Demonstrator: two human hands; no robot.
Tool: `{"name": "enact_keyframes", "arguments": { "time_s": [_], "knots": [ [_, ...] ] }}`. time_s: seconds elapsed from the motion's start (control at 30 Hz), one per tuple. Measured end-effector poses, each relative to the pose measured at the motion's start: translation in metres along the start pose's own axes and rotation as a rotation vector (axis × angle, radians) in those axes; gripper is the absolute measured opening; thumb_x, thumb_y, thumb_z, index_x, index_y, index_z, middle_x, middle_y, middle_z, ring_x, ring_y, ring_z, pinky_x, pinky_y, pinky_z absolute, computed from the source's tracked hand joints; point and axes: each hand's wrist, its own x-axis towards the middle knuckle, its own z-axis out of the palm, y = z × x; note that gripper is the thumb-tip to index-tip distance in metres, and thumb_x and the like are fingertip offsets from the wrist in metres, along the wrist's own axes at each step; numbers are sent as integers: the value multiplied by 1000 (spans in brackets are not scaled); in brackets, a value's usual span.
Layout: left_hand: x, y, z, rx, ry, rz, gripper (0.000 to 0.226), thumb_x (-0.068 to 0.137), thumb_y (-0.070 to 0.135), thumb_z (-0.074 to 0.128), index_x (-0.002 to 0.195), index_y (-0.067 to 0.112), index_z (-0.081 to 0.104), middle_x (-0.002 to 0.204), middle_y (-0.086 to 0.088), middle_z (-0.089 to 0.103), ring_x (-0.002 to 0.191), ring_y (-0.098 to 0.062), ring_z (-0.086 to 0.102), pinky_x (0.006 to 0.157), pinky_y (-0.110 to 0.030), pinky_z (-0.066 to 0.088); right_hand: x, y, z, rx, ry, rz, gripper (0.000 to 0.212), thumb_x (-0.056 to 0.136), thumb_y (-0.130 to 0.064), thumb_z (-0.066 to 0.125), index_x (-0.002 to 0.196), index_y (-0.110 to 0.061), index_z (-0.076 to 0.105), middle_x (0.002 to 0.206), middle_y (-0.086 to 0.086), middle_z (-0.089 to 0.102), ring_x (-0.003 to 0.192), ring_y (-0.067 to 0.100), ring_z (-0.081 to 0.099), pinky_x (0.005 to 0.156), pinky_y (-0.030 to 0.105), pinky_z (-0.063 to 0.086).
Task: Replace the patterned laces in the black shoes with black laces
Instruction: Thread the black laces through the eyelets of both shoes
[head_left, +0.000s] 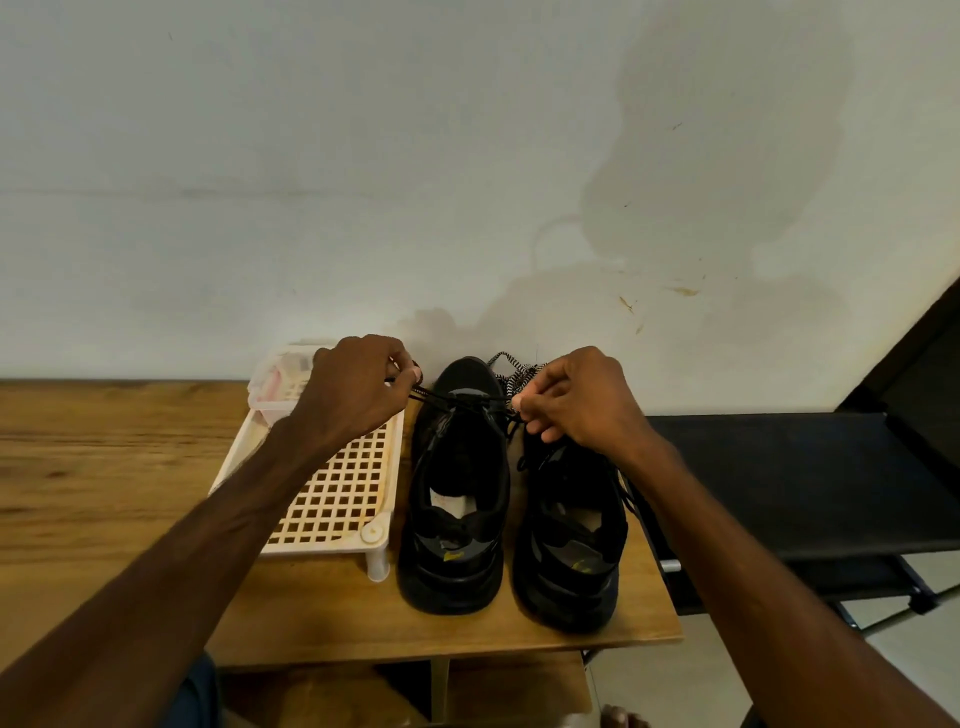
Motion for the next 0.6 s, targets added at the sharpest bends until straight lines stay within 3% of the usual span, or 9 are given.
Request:
{"name": "enact_keyframes", "arguments": {
  "time_s": [0.07,0.13,0.3,0.6],
  "knots": [
    [0,3,2,11,32,48,25,91,44,65,106,27,75,102,9,75,107,-20,63,98,-56,47,1,-1,4,-34,16,-29,12,88,-16,80,83,-7,74,73,9,75,61,16,74,53,19,56],
    [-1,11,3,-67,44,141,35,88,52,59,112,31,74,111,12,74,115,-19,59,100,-55,44,2,-4,9,-44,26,-56,12,89,-18,79,83,-9,74,72,7,75,63,17,74,53,19,55],
    [-4,27,15,-208,9,308,22,86,50,66,100,41,79,108,24,70,113,-9,53,94,-48,46,2,-9,14,-23,21,-93,10,93,-15,74,88,-6,76,77,7,76,68,18,75,55,24,60],
    [-7,33,17,-210,-5,271,10,80,42,68,83,39,76,112,25,67,118,-11,47,96,-49,43,1,-11,19,71,-32,-66,10,95,-13,71,95,-4,76,83,10,76,74,24,76,67,35,65]
  ]
}}
